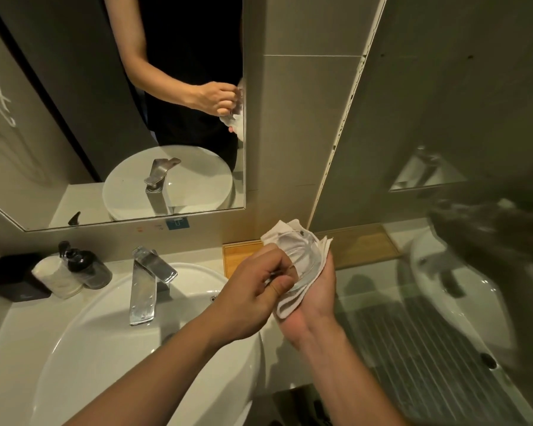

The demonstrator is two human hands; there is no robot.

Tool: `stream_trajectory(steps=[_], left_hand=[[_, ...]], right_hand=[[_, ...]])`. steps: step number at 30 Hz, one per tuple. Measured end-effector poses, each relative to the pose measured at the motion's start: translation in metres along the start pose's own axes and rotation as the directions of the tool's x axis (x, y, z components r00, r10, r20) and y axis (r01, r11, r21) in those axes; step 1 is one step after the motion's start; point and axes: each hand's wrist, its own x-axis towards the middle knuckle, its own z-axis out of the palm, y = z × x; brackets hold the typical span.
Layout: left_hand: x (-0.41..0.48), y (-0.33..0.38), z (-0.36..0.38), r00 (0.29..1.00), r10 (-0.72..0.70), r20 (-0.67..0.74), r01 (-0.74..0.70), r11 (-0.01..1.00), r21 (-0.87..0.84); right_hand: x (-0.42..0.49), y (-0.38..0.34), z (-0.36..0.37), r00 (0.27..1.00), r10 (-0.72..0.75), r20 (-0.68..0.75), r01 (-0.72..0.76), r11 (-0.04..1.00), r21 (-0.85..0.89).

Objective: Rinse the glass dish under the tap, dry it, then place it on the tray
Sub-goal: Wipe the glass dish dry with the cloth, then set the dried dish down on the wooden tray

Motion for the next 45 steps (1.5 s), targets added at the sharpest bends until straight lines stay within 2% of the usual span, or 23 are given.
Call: stream_trajectory(steps=[7,11,17,22,26,27,28,29,30,31,32,34,36,37,38,41,45], left_hand=[[0.005,-0.013,-0.006,0.999,0.015,0.038,-0.015,1.0,0.017],[0.006,-0.018,-0.007,0.997,0.029,0.072,-0.032,0.998,0.044],[0.005,-0.026,-0.002,0.991,0.067,0.114,-0.087,0.979,0.186],[0.008,-0.036,-0.003,0.991,0.066,0.115,-0.09,0.973,0.211],[0.012,-0.051,-0.01,0.997,-0.07,0.029,0.066,0.991,0.12],[0.011,-0.056,-0.011,0.994,-0.112,0.004,0.111,0.99,0.088],[0.009,-0.06,-0.011,0.989,-0.148,-0.013,0.149,0.987,0.055],[0.007,-0.065,-0.011,0.983,-0.182,-0.023,0.183,0.983,0.022],[0.003,-0.068,-0.01,0.976,-0.214,-0.027,0.214,0.977,-0.005],[0.0,-0.071,-0.01,0.97,-0.241,-0.027,0.241,0.97,-0.022],[-0.003,-0.074,-0.009,0.965,-0.26,-0.025,0.259,0.965,-0.029],[-0.008,-0.077,-0.008,0.958,-0.284,-0.023,0.284,0.958,-0.029],[-0.01,-0.079,-0.008,0.953,-0.3,-0.029,0.3,0.954,-0.028],[-0.012,-0.079,-0.008,0.952,-0.303,-0.034,0.302,0.953,-0.02],[-0.013,-0.08,-0.008,0.953,-0.302,-0.036,0.302,0.953,-0.007],[-0.017,-0.081,-0.008,0.957,-0.286,-0.044,0.287,0.957,0.031],[-0.016,-0.081,-0.009,0.963,-0.262,-0.057,0.265,0.963,0.046]], right_hand=[[-0.013,0.006,-0.002,0.989,0.145,-0.038,-0.147,0.988,-0.047],[-0.016,0.0,-0.011,0.975,0.214,0.059,-0.211,0.976,-0.052],[-0.019,-0.006,-0.034,0.952,0.298,0.067,-0.287,0.948,-0.135],[-0.026,-0.008,-0.037,0.961,0.275,-0.023,-0.273,0.938,-0.213],[-0.027,-0.022,-0.056,0.964,0.248,-0.098,-0.265,0.928,-0.262],[-0.024,-0.026,-0.066,0.966,0.232,-0.118,-0.257,0.917,-0.305],[-0.02,-0.028,-0.078,0.977,0.149,-0.155,-0.202,0.879,-0.432],[-0.014,-0.026,-0.089,0.983,0.02,-0.182,-0.133,0.765,-0.63],[-0.009,-0.022,-0.1,0.975,-0.126,-0.183,-0.077,0.581,-0.81],[-0.003,-0.016,-0.111,0.957,-0.243,-0.156,-0.052,0.386,-0.921],[0.003,-0.009,-0.123,0.95,-0.292,-0.106,-0.03,0.255,-0.966],[0.018,0.006,-0.151,0.961,-0.278,0.007,0.013,0.019,-1.0],[0.034,0.021,-0.187,0.975,-0.198,0.103,0.027,-0.355,-0.935],[0.039,0.028,-0.205,0.985,-0.143,0.096,0.012,-0.498,-0.867],[0.043,0.037,-0.221,0.996,-0.075,0.057,0.001,-0.599,-0.801],[0.04,0.059,-0.255,0.998,0.062,-0.017,0.036,-0.762,-0.647],[0.043,0.051,-0.245,0.994,0.089,-0.07,0.028,-0.793,-0.609]])
